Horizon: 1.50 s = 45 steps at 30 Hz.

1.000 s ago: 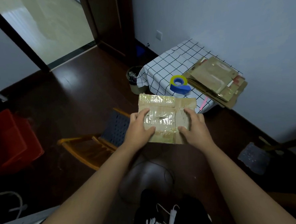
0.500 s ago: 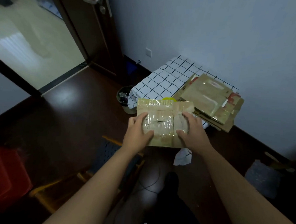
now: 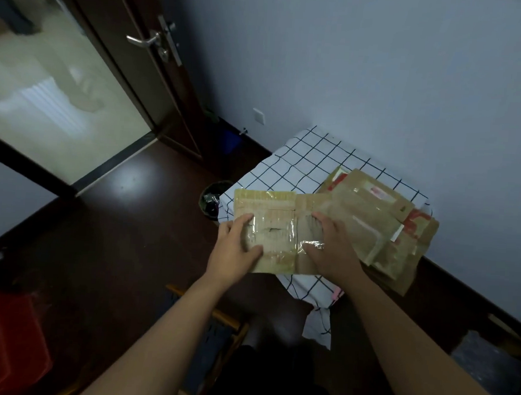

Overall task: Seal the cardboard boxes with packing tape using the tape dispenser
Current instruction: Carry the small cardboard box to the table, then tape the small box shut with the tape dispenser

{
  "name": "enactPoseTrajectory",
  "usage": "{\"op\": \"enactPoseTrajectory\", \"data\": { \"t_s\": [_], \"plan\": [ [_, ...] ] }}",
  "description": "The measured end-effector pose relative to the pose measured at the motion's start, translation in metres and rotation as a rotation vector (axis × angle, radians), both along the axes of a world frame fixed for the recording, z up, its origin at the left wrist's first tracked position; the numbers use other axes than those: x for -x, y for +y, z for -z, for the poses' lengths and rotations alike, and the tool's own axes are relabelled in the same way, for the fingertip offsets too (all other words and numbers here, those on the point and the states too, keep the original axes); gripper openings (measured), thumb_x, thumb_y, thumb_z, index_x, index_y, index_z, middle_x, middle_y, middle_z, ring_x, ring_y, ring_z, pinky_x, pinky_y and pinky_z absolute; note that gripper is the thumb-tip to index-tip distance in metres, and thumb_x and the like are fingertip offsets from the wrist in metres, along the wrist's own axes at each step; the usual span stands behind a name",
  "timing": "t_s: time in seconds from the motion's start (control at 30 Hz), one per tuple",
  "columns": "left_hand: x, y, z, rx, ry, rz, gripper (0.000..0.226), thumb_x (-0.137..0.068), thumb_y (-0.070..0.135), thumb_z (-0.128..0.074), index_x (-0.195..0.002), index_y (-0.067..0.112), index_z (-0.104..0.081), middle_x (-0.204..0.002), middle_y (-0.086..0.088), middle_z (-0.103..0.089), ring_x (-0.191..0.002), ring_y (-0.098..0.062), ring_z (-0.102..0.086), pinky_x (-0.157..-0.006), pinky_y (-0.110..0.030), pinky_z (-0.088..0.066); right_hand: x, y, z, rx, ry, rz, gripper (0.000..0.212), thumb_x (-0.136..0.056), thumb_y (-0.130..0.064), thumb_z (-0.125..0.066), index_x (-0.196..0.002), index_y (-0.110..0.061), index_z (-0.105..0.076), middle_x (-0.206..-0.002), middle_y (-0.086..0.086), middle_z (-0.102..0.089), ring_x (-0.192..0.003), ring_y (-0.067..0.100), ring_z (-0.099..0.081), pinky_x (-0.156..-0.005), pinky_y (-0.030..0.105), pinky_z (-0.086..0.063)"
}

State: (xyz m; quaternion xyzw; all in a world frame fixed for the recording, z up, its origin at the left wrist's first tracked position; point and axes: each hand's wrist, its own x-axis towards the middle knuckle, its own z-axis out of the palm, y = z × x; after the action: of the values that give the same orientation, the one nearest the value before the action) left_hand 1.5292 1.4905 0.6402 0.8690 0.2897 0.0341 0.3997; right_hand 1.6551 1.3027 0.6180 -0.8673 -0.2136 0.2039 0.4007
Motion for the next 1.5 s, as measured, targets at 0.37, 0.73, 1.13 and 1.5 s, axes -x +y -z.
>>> {"op": "enactPoseTrajectory", "data": {
  "t_s": [0.37,0.73,1.13,1.5],
  "plan": [
    [-0.069,0.058,-0.014,-0.069,-0.024,0.039,0.069,-0.084,0.031,-0.071,-0.144,0.036,-0.036,-0.129,0.006,-0.033,-0.086,0.001,-0.044,-0.083,-0.024,-0.040,-0.067,0.048,-0.016,-0.032,-0.002,0.014,0.065,-0.091,-0.020,-0.064,-0.148,-0.031,-0.035,-0.140,0.011,-0.037,-0.106,0.018,-0.043,-0.088,0.029,-0.033],
    [-0.194,0.158,0.026,0.001,-0.013,0.271,0.071,-0.083,0.023,-0.071,-0.142,0.038,-0.035,-0.122,0.008,-0.029,-0.096,-0.010,-0.045,-0.077,-0.023,-0.042,-0.142,0.123,0.020,0.037,-0.064,0.190,0.064,-0.089,-0.026,-0.070,-0.140,-0.036,-0.033,-0.135,0.011,-0.040,-0.105,0.023,-0.049,-0.085,0.031,-0.037],
    [-0.280,0.277,0.082,0.178,0.153,0.486,0.070,-0.081,0.020,-0.062,-0.137,0.048,-0.031,-0.116,0.007,-0.037,-0.092,-0.008,-0.050,-0.070,-0.025,-0.049,-0.151,0.242,0.067,0.138,0.196,0.482,0.068,-0.095,-0.030,-0.066,-0.153,-0.031,-0.029,-0.146,0.010,-0.033,-0.122,0.029,-0.050,-0.097,0.033,-0.043],
    [-0.295,0.268,0.150,0.328,0.276,0.212,0.051,-0.089,0.032,-0.070,-0.133,0.028,-0.044,-0.128,0.007,-0.056,-0.120,-0.020,-0.053,-0.092,-0.036,-0.046,-0.156,0.247,0.139,0.110,0.267,0.499,0.069,-0.092,-0.020,-0.067,-0.150,-0.033,-0.031,-0.138,0.008,-0.038,-0.115,0.030,-0.053,-0.089,0.035,-0.048]
  ]
}}
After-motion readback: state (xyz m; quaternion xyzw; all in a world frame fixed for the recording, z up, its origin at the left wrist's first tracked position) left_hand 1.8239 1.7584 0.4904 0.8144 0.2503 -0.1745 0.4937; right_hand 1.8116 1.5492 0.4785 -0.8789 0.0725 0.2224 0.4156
